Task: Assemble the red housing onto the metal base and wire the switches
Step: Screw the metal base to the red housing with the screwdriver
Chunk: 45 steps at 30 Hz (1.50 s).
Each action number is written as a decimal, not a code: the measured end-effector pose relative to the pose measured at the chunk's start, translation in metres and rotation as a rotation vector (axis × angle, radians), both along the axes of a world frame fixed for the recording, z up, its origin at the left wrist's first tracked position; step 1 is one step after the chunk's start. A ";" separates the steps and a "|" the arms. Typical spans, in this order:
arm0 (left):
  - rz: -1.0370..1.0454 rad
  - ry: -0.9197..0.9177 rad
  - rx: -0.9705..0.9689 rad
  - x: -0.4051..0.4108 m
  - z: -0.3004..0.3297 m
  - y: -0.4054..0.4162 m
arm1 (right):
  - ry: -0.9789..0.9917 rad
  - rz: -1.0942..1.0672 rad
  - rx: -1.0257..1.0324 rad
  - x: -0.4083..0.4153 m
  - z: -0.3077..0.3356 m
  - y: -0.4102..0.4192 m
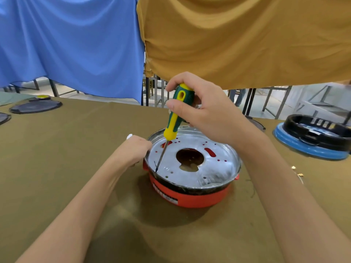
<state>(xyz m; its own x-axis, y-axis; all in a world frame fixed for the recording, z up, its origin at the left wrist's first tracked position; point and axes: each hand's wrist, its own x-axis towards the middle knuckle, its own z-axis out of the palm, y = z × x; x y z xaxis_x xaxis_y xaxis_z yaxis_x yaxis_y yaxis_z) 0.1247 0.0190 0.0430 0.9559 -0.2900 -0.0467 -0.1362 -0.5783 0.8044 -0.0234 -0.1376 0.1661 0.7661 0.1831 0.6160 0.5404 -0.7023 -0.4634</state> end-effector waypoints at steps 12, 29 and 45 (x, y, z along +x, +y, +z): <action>0.039 0.102 -0.060 -0.004 0.001 -0.006 | 0.016 0.009 0.017 -0.001 0.000 0.001; -0.542 -0.178 0.222 -0.025 0.023 -0.006 | 0.032 0.004 0.036 0.000 0.000 -0.002; -0.530 -0.209 0.318 -0.034 0.029 -0.010 | 0.051 0.006 0.034 -0.005 0.002 -0.003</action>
